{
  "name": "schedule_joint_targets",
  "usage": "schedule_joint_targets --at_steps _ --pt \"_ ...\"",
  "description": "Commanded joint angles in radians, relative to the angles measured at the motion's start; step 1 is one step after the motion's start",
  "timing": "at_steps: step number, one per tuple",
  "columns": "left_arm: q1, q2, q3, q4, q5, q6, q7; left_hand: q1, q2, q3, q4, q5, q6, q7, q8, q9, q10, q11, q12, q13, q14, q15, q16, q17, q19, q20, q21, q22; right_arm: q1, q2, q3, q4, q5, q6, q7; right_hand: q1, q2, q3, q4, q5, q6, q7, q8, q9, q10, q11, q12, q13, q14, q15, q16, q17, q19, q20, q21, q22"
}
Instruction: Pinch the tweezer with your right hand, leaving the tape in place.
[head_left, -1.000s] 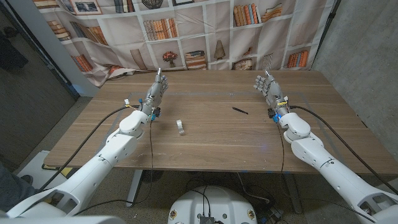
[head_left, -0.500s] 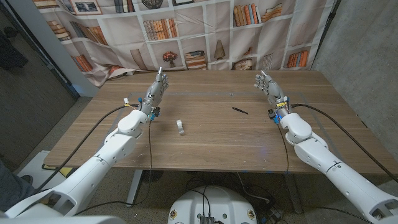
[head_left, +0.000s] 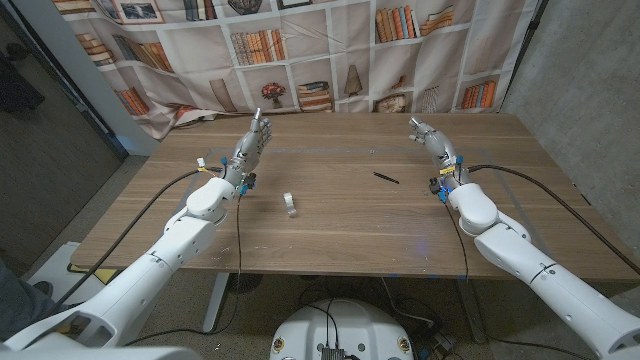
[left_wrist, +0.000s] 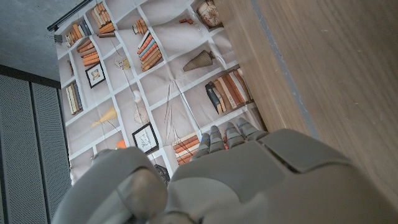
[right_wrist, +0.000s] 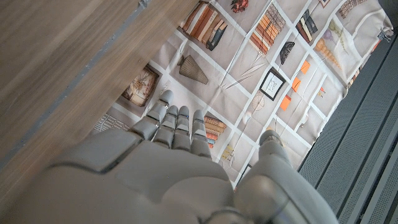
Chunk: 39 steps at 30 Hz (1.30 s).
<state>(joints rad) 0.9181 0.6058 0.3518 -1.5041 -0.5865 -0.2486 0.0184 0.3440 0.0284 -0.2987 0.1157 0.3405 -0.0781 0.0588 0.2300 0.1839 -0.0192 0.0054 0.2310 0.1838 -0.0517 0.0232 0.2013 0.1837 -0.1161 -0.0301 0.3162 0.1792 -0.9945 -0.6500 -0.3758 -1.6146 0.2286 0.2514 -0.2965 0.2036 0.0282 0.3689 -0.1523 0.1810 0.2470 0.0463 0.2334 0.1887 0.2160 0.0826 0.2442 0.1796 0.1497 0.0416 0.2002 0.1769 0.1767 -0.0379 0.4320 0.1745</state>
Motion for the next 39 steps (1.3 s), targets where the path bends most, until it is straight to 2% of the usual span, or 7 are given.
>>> schedule_joint_targets --at_steps 1,7,15,19,26,33,39 --pt "0.007 0.006 0.002 -0.015 0.004 -0.008 -0.009 0.013 0.002 0.001 -0.007 0.007 0.011 -0.002 0.006 0.002 0.013 -0.004 0.007 0.004 0.012 -0.002 0.005 0.002 0.006 0.001 -0.002 0.005 -0.024 -0.020 -0.011 -0.072 -0.104 -0.069 -0.090 0.021 0.003 0.007 -0.007 0.005 0.020 -0.010 0.007 0.003 0.015 -0.004 0.003 0.003 0.012 -0.002 0.004 0.003 0.011 -0.050 -0.006 0.004" --pt "0.011 0.003 0.003 -0.019 0.005 -0.004 -0.001 0.017 0.006 0.002 -0.008 0.006 0.022 -0.002 0.007 0.002 0.018 -0.006 0.006 0.004 0.015 -0.005 0.004 0.002 0.008 0.001 -0.003 0.005 -0.024 -0.039 -0.018 -0.106 -0.153 -0.154 -0.117 0.054 0.011 0.017 -0.013 0.009 0.050 -0.038 0.011 0.004 0.014 -0.002 -0.003 0.002 -0.006 -0.008 -0.009 0.003 -0.001 -0.055 -0.020 0.004" --pt "0.015 0.005 0.006 -0.026 0.010 0.000 0.002 0.024 0.014 0.005 -0.009 0.006 0.033 -0.005 0.008 0.002 0.025 -0.011 0.006 0.004 0.017 -0.004 0.002 0.002 0.011 0.002 -0.005 0.005 -0.012 -0.049 -0.034 -0.117 -0.199 -0.203 -0.137 0.083 0.014 0.023 -0.016 0.013 0.061 -0.053 0.007 0.004 -0.021 -0.002 -0.022 0.002 -0.037 -0.010 -0.020 0.002 -0.024 -0.055 -0.040 0.004" --pt "0.026 -0.004 0.002 -0.032 0.012 -0.010 0.020 0.029 0.021 0.008 -0.010 0.005 0.044 -0.008 0.010 0.002 0.030 -0.011 0.006 0.004 0.018 -0.007 0.001 0.002 0.014 0.002 -0.005 0.005 -0.002 -0.056 -0.049 -0.129 -0.245 -0.250 -0.155 0.112 0.014 0.032 -0.024 0.018 0.076 -0.049 0.010 0.004 -0.019 -0.003 -0.024 0.001 -0.039 -0.013 -0.019 0.002 -0.019 -0.051 -0.044 0.003" --pt "0.039 0.007 -0.005 -0.058 0.017 0.003 0.041 0.036 0.032 0.013 -0.011 0.004 0.046 -0.009 0.008 0.003 0.033 -0.012 0.005 0.004 0.019 -0.008 -0.001 0.001 0.016 0.001 -0.007 0.005 0.006 -0.058 -0.067 -0.150 -0.296 -0.327 -0.182 0.162 0.000 0.040 -0.032 0.016 0.115 -0.071 0.020 0.005 -0.025 -0.016 -0.029 0.001 -0.042 -0.019 -0.018 0.001 -0.014 -0.052 -0.055 0.002" --pt "0.055 0.029 -0.016 -0.089 0.025 0.019 0.059 0.047 0.048 0.021 -0.013 0.002 0.052 -0.010 0.007 0.003 0.035 -0.011 0.002 0.004 0.020 -0.008 -0.002 0.001 0.018 0.002 -0.008 0.005 0.015 -0.063 -0.095 -0.166 -0.353 -0.409 -0.201 0.221 -0.016 0.051 -0.036 0.012 0.127 -0.090 0.021 0.007 -0.034 -0.044 -0.035 0.000 -0.054 -0.018 -0.021 0.001 -0.014 -0.051 -0.068 0.001" --pt "0.047 0.032 -0.014 -0.061 0.037 -0.009 0.037 0.067 0.062 0.030 -0.021 -0.004 0.036 -0.009 -0.004 0.003 0.021 -0.013 -0.008 0.004 0.008 -0.007 -0.009 0.001 0.011 0.005 -0.014 0.005 0.023 -0.070 -0.118 -0.193 -0.402 -0.494 -0.208 0.263 -0.027 0.059 -0.037 0.008 0.139 -0.104 0.024 0.010 -0.052 -0.050 -0.042 0.001 -0.062 -0.016 -0.022 0.001 -0.017 -0.046 -0.079 0.001"
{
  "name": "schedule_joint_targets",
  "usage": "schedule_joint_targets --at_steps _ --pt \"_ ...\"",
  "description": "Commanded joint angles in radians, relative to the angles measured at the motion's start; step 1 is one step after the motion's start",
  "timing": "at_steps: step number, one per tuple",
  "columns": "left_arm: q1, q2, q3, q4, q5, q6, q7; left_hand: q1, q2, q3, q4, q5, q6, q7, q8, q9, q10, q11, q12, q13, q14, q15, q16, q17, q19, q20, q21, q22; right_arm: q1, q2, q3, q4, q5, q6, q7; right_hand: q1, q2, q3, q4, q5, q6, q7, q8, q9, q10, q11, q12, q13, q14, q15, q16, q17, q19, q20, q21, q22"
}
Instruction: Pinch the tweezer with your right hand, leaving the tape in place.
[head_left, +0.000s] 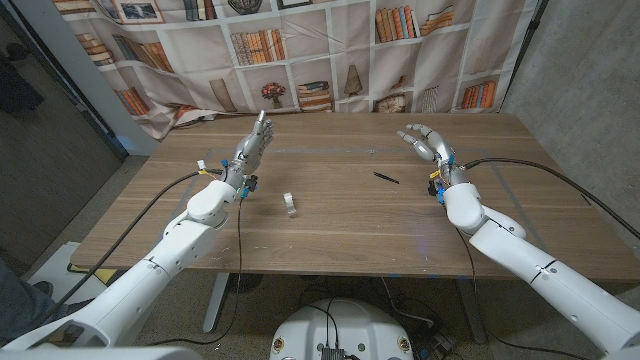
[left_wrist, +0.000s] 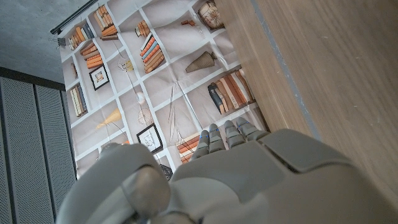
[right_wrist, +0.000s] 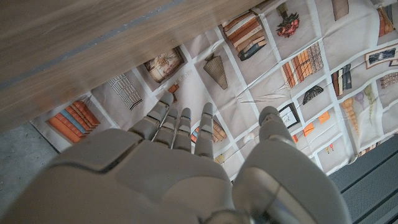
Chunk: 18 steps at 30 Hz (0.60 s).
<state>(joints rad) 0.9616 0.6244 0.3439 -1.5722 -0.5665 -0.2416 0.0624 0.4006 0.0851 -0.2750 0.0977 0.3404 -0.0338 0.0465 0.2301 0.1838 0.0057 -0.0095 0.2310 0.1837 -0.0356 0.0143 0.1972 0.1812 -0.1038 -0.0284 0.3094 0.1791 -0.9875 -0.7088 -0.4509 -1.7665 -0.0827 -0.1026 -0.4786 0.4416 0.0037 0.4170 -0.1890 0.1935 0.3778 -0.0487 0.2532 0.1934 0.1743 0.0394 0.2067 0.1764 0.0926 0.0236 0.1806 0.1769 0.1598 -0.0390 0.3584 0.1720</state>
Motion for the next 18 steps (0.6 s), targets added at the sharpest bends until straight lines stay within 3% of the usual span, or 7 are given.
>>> schedule_joint_targets --at_steps 1,12,14,18 --pt "0.002 0.013 -0.005 0.012 0.018 -0.020 -0.011 0.013 0.005 0.006 -0.004 -0.005 -0.010 0.003 -0.005 0.003 -0.005 0.000 -0.008 0.004 -0.009 0.003 -0.006 0.003 -0.003 0.005 -0.009 0.005 0.017 -0.012 -0.045 -0.043 -0.094 -0.147 -0.025 0.030 -0.004 0.012 0.000 -0.005 0.008 -0.010 0.004 0.005 -0.012 -0.007 -0.005 0.004 -0.008 0.005 -0.003 0.001 -0.001 -0.044 -0.007 0.003" --pt "-0.023 -0.014 0.002 0.062 -0.028 -0.016 -0.057 0.012 0.000 0.001 -0.004 -0.012 -0.003 0.008 -0.006 0.003 -0.002 0.011 -0.009 0.004 -0.006 0.007 -0.005 0.004 -0.001 0.014 -0.011 0.005 0.039 -0.010 -0.089 -0.047 -0.138 -0.219 -0.011 0.082 -0.017 0.020 0.002 -0.010 0.024 -0.027 0.008 0.009 -0.032 -0.008 -0.010 0.005 -0.025 0.013 -0.005 0.001 -0.012 -0.037 -0.024 0.004" --pt "-0.031 -0.017 0.005 0.072 -0.034 -0.018 -0.071 0.005 0.007 0.000 0.002 -0.015 0.014 0.008 -0.002 0.003 0.006 0.012 -0.008 0.005 -0.001 0.008 -0.003 0.005 0.002 0.015 -0.011 0.006 0.042 -0.012 -0.096 -0.050 -0.146 -0.231 -0.008 0.093 -0.020 0.021 0.003 -0.011 0.027 -0.033 0.009 0.011 -0.035 -0.008 -0.010 0.005 -0.032 0.019 -0.006 0.001 -0.015 -0.034 -0.028 0.004" --pt "-0.042 -0.009 0.011 0.072 -0.018 -0.015 -0.074 0.004 0.062 0.021 0.015 -0.025 0.023 0.009 -0.005 0.003 0.012 0.012 -0.010 0.005 0.002 0.006 -0.002 0.007 0.005 0.017 -0.013 0.007 0.048 -0.018 -0.112 -0.058 -0.167 -0.252 0.001 0.110 -0.026 0.023 0.005 -0.013 0.035 -0.044 0.013 0.014 -0.042 -0.011 -0.011 0.005 -0.035 0.022 -0.004 0.001 -0.021 -0.030 -0.035 0.005"
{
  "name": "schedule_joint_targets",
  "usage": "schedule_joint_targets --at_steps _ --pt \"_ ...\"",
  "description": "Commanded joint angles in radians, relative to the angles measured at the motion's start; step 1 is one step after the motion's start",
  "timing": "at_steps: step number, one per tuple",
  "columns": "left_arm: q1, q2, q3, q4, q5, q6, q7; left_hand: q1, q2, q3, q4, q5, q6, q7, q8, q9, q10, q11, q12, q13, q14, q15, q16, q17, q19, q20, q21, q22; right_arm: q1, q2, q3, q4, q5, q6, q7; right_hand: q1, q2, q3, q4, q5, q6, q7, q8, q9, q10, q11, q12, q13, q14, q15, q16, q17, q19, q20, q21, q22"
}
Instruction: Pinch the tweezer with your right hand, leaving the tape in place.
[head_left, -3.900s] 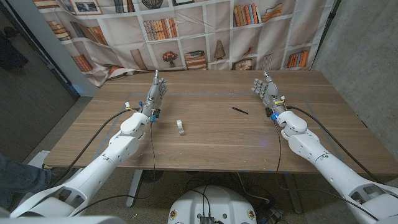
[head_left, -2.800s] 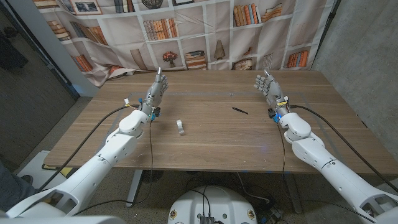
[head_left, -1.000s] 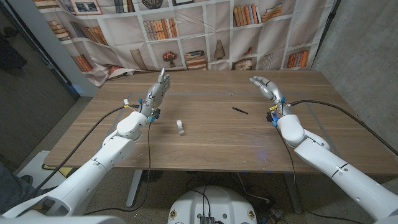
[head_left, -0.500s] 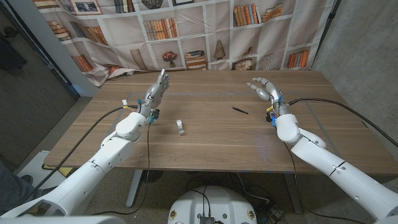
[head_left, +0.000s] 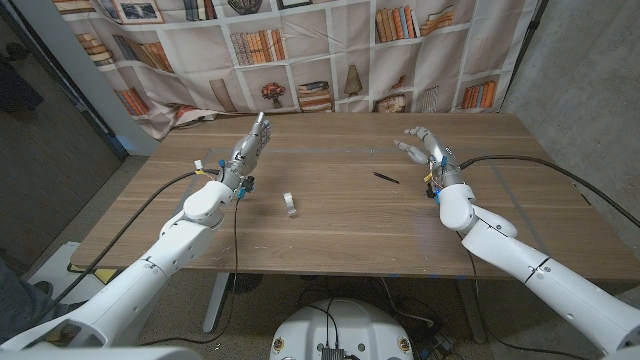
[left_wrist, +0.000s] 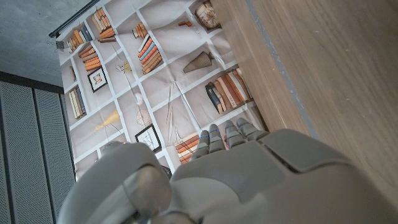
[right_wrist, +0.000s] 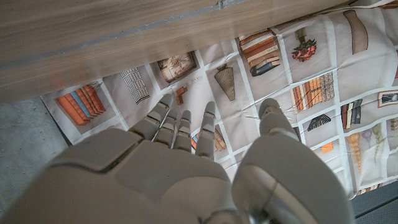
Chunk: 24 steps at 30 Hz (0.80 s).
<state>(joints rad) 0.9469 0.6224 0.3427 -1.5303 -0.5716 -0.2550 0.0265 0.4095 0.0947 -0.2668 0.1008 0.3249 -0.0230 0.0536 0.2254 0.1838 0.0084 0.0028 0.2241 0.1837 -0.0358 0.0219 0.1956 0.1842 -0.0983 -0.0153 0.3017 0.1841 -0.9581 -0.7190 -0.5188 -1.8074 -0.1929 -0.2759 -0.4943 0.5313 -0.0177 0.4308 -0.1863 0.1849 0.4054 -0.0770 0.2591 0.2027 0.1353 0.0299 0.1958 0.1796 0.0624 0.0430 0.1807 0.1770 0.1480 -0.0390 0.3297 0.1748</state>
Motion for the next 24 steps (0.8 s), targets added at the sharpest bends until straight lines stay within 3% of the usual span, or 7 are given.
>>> schedule_joint_targets --at_steps 1,6,11,13,18,20,24 --pt "-0.031 -0.006 0.013 0.031 -0.012 -0.001 -0.041 -0.001 0.068 0.021 0.014 -0.012 0.015 0.002 0.000 0.003 0.011 -0.001 -0.003 0.005 0.003 -0.002 -0.001 0.004 0.000 0.004 -0.006 0.003 0.021 -0.008 -0.050 -0.019 -0.065 -0.089 0.019 0.022 -0.005 0.009 0.003 -0.004 0.007 -0.018 0.007 0.005 -0.004 -0.003 0.000 0.002 -0.006 0.002 -0.004 0.001 -0.010 -0.029 -0.007 0.002" --pt "-0.039 -0.005 0.015 0.034 -0.015 0.005 -0.048 0.024 0.113 0.069 0.019 -0.023 0.027 -0.001 -0.001 0.003 0.015 0.000 -0.006 0.005 0.006 -0.002 -0.001 0.004 0.000 0.005 -0.009 0.003 0.032 -0.009 -0.072 -0.019 -0.089 -0.113 0.033 0.035 -0.010 0.010 0.005 -0.006 0.019 -0.029 0.012 0.008 -0.008 -0.006 0.001 0.003 -0.011 0.010 -0.004 0.002 -0.012 -0.022 -0.012 0.003" --pt "-0.048 -0.007 0.019 0.038 -0.013 0.006 -0.053 0.056 0.124 0.138 0.024 -0.023 0.042 0.000 -0.003 0.003 0.028 0.003 -0.005 0.005 0.010 -0.002 -0.001 0.004 0.004 0.007 -0.010 0.004 0.037 -0.010 -0.080 -0.017 -0.097 -0.121 0.041 0.042 -0.012 0.010 0.007 -0.006 0.021 -0.032 0.013 0.010 -0.010 -0.008 0.001 0.003 -0.012 0.012 -0.003 0.002 -0.013 -0.019 -0.015 0.003" --pt "-0.050 -0.006 0.021 0.036 -0.005 0.010 -0.046 0.095 0.126 0.236 0.033 -0.007 0.052 0.003 -0.008 0.002 0.031 0.006 -0.009 0.005 0.012 -0.002 -0.002 0.005 0.006 0.009 -0.011 0.006 0.039 -0.011 -0.083 -0.018 -0.102 -0.127 0.045 0.046 -0.013 0.010 0.007 -0.006 0.023 -0.035 0.013 0.010 -0.010 -0.007 0.001 0.003 -0.013 0.014 -0.002 0.002 -0.013 -0.018 -0.016 0.003" --pt "-0.054 -0.004 0.024 0.033 0.002 0.018 -0.040 0.157 0.124 0.400 0.039 0.029 0.065 -0.006 -0.015 0.002 0.040 0.009 -0.013 0.005 0.017 -0.002 -0.003 0.005 0.012 0.011 -0.011 0.008 0.049 -0.014 -0.096 -0.017 -0.116 -0.148 0.063 0.051 -0.014 0.011 0.008 -0.006 0.024 -0.037 0.014 0.012 -0.011 -0.005 0.002 0.003 -0.013 0.016 -0.002 0.002 -0.012 -0.018 -0.018 0.004" --pt "-0.055 -0.005 0.024 0.034 0.003 0.020 -0.040 0.171 0.123 0.441 0.039 0.038 0.068 -0.006 -0.017 0.003 0.040 0.005 -0.015 0.005 0.018 -0.002 -0.003 0.005 0.014 0.012 -0.010 0.009 0.053 -0.011 -0.102 -0.015 -0.122 -0.158 0.068 0.054 -0.014 0.011 0.008 -0.006 0.024 -0.037 0.014 0.012 -0.014 -0.005 0.001 0.003 -0.014 0.015 -0.002 0.002 -0.012 -0.016 -0.019 0.004" --pt "-0.059 -0.007 0.026 0.039 0.001 0.022 -0.045 0.176 0.122 0.456 0.040 0.040 0.068 -0.008 -0.018 0.003 0.039 0.006 -0.016 0.005 0.018 -0.002 -0.003 0.005 0.015 0.011 -0.010 0.009 0.070 -0.005 -0.127 -0.008 -0.147 -0.190 0.084 0.062 -0.016 0.012 0.008 -0.006 0.024 -0.039 0.014 0.014 -0.019 -0.002 0.000 0.003 -0.016 0.017 -0.002 0.002 -0.014 -0.014 -0.022 0.004"
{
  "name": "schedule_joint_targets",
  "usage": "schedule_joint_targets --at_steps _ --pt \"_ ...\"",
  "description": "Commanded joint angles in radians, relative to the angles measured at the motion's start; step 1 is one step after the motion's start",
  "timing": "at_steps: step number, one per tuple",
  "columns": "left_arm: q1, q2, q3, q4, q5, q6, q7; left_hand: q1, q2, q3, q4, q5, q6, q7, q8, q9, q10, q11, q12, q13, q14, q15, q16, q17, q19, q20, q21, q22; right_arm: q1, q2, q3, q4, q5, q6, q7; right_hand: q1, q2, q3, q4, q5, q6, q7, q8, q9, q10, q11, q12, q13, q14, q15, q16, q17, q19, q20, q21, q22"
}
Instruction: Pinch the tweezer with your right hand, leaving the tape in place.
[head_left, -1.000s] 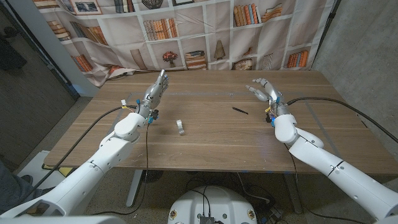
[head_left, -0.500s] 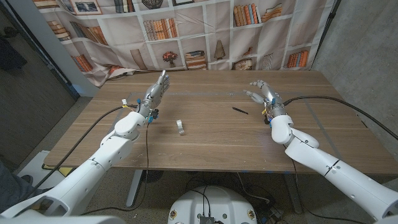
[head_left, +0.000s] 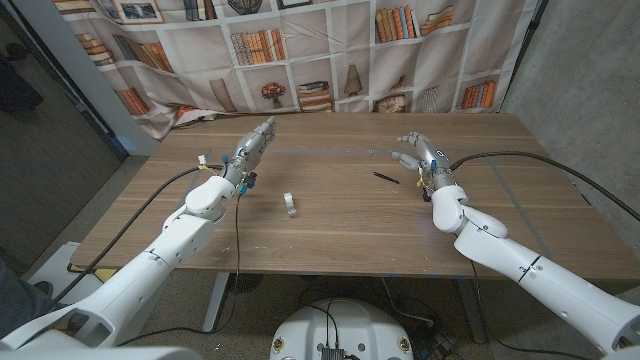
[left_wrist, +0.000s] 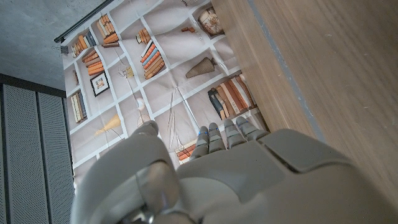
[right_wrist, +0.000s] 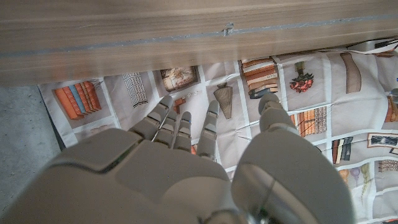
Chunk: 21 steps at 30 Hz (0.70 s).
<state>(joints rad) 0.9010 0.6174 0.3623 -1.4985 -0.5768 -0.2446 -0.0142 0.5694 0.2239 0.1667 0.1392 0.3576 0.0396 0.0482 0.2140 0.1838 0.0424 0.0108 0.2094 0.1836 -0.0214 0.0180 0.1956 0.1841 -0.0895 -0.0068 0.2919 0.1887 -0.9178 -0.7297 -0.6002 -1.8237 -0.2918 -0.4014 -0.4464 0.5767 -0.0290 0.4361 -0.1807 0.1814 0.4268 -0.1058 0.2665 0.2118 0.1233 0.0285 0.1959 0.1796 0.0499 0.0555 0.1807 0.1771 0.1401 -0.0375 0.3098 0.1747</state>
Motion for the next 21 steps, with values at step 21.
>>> schedule_joint_targets --at_steps 21 --pt "-0.019 -0.005 0.012 0.005 0.016 0.025 0.008 0.029 -0.016 0.073 0.002 0.012 0.001 -0.003 -0.012 0.003 0.003 -0.004 -0.003 0.005 0.003 0.004 -0.005 0.005 0.004 0.002 -0.001 0.004 0.061 0.023 -0.127 0.021 -0.155 -0.170 0.061 0.044 -0.016 0.008 0.006 -0.003 0.009 -0.024 0.011 0.011 -0.035 0.009 -0.004 0.005 -0.011 0.010 0.000 0.003 -0.008 -0.005 -0.013 0.005"
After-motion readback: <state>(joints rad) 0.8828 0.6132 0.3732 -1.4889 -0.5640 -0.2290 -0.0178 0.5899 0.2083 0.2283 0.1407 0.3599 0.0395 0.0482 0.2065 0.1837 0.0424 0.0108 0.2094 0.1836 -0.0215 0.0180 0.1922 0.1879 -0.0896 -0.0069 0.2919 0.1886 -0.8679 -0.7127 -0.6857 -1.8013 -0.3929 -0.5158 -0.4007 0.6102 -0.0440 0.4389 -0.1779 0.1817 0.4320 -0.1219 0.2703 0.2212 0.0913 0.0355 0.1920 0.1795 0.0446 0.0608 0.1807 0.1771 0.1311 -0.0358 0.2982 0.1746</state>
